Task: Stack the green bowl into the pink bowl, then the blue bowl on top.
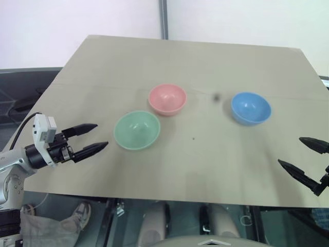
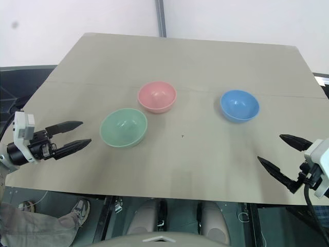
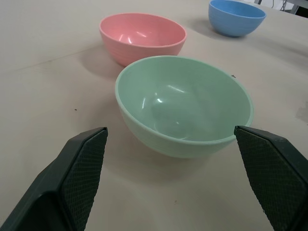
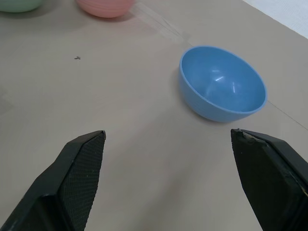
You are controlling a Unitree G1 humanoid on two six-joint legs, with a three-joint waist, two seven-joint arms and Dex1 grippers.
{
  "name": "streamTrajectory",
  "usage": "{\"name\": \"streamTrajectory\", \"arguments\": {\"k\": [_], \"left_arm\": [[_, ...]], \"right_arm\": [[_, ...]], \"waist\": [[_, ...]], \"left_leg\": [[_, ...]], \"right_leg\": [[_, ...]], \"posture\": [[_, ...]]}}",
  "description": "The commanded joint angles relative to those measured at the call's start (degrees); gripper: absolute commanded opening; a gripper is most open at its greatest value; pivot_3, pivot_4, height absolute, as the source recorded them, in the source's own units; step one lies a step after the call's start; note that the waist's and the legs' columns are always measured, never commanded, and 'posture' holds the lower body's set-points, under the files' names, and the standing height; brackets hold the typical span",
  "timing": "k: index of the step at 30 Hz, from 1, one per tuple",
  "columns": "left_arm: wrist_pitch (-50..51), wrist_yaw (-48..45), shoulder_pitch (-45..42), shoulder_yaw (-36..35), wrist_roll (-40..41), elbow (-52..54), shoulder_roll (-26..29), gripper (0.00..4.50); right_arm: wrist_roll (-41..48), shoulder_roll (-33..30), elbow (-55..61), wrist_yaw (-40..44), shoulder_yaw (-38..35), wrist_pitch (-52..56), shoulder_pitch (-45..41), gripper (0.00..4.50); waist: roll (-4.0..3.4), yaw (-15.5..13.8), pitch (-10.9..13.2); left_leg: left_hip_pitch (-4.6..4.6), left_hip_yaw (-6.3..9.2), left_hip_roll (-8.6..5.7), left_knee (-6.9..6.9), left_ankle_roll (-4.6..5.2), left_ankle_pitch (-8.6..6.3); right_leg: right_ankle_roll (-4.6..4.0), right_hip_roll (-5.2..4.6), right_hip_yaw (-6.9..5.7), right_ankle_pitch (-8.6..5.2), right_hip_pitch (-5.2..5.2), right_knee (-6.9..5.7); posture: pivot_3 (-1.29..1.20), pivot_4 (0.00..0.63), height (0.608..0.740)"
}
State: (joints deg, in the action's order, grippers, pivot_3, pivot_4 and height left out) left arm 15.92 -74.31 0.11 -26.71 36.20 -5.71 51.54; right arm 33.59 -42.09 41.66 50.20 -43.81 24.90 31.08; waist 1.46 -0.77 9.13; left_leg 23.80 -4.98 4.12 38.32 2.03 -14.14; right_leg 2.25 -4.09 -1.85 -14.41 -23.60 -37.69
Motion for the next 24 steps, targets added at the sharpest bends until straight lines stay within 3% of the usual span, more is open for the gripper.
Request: {"name": "streamTrajectory", "arguments": {"k": [1, 15, 22, 24], "left_arm": [[0.21, -0.46, -0.5, -0.95, 0.52, 1.18, 0.84, 4.44], [4.62, 2.9, -8.8, 3.38, 1.79, 4.57, -2.58, 4.44], [10.47, 7.95, -14.34, 5.77, 3.62, 7.08, -4.24, 4.44], [8.27, 9.16, -16.31, 6.51, 2.38, 7.23, -5.46, 4.44]], "right_arm": [[1.17, -0.78, 1.11, -0.62, -1.4, 0.77, -0.63, 4.5], [-0.23, -1.8, 3.18, -4.81, 6.34, 2.63, -6.85, 4.5], [-6.46, -5.31, -0.96, -7.58, 22.36, 2.53, -22.68, 4.5], [-12.77, -7.1, -5.43, -5.93, 32.57, -0.45, -32.76, 4.5]], "waist": [[0.0, 0.0, 0.0], [0.03, 0.06, -0.01], [0.03, 0.11, 0.02], [0.03, 0.24, 0.02]], "left_leg": [[0.0, 0.0, 0.0, 0.0, 0.0, 0.0], [-0.02, -0.03, -0.04, 0.02, 0.0, 0.01], [-0.03, -0.02, -0.15, 0.08, 0.01, 0.01], [-0.01, -0.04, -0.19, 0.07, 0.01, 0.01]], "right_leg": [[0.0, 0.0, 0.0, 0.0, 0.0, 0.0], [0.01, 0.06, 0.03, 0.01, 0.02, -0.04], [0.01, 0.1, 0.05, 0.01, 0.02, -0.11], [0.01, 0.1, 0.07, 0.02, 0.0, -0.11]], "posture": [[0.0, 0.15, 0.74], [0.0, 0.15, 0.74], [0.0, 0.15, 0.74], [0.0, 0.15, 0.74]]}}
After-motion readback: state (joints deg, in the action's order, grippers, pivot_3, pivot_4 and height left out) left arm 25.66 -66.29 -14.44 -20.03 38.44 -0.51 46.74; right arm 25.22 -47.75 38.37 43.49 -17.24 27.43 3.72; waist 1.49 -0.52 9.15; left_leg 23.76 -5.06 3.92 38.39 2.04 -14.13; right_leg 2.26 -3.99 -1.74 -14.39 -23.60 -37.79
